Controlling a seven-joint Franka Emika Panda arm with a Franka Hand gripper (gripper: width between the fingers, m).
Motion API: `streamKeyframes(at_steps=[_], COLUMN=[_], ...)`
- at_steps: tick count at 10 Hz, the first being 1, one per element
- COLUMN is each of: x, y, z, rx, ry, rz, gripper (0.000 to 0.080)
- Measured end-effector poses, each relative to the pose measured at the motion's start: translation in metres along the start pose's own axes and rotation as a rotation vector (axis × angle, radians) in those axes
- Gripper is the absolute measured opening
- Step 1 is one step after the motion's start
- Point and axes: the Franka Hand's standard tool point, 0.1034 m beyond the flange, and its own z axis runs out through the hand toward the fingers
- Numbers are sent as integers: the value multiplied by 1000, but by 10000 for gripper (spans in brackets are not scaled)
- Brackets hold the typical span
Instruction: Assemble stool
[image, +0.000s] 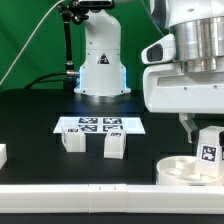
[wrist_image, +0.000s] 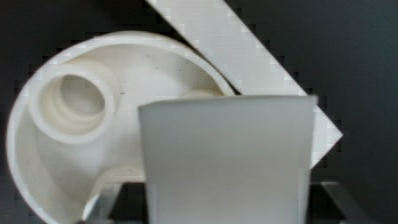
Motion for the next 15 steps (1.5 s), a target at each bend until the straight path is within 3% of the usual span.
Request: streamKeyframes(at_steps=[1,3,6,15], x=[2,9,8,-1], y=[1,2,-1,-2], z=[0,-2,-2,2], rx=[13,65,103,97], ry=[-6,-19,-48,-111], rz=[110,359,657,1202], gripper=[340,340,340,340])
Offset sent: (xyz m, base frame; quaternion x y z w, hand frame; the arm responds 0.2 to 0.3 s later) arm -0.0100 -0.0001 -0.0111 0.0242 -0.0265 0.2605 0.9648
